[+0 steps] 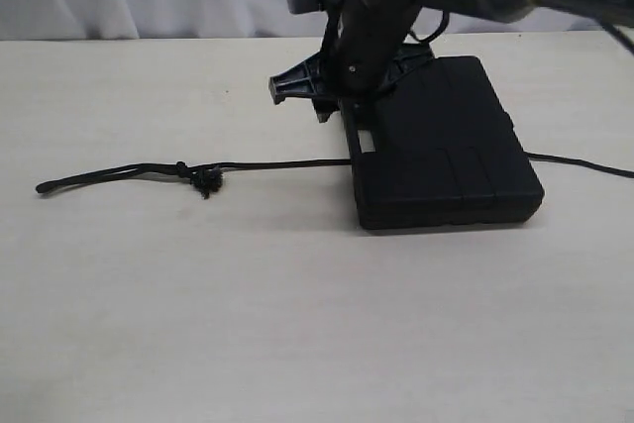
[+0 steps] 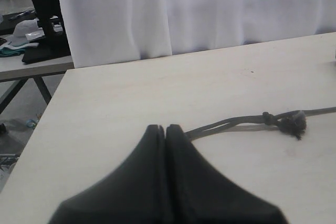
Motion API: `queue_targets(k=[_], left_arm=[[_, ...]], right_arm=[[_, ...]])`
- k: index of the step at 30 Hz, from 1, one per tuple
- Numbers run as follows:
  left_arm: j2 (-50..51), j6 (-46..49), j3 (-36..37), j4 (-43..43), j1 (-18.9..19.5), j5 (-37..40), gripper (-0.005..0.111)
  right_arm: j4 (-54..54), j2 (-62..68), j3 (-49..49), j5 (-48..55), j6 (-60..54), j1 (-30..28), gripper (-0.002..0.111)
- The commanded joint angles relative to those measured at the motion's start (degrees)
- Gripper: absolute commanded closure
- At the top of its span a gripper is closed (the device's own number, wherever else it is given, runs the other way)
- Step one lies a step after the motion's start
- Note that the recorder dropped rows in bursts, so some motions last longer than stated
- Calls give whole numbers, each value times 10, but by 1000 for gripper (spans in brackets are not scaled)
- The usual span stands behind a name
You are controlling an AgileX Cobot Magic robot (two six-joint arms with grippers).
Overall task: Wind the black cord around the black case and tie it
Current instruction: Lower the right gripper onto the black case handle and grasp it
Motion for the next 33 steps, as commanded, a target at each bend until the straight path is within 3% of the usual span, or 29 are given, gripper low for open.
queue_targets(k=[1, 10, 29, 33], left_arm=[[-1, -1, 1, -3, 1, -6, 107], [-1, -1, 1, -5, 1, -4, 107], [-1, -1, 1, -5, 1, -4, 107], [-1, -1, 1, -5, 1, -4, 107]], right_arm=[[-5, 60, -38, 5, 28, -12, 63], [-52, 104, -39, -44, 80, -38, 63], [-49, 155, -39, -84, 75, -42, 64], [-49, 155, -39, -84, 75, -42, 72]])
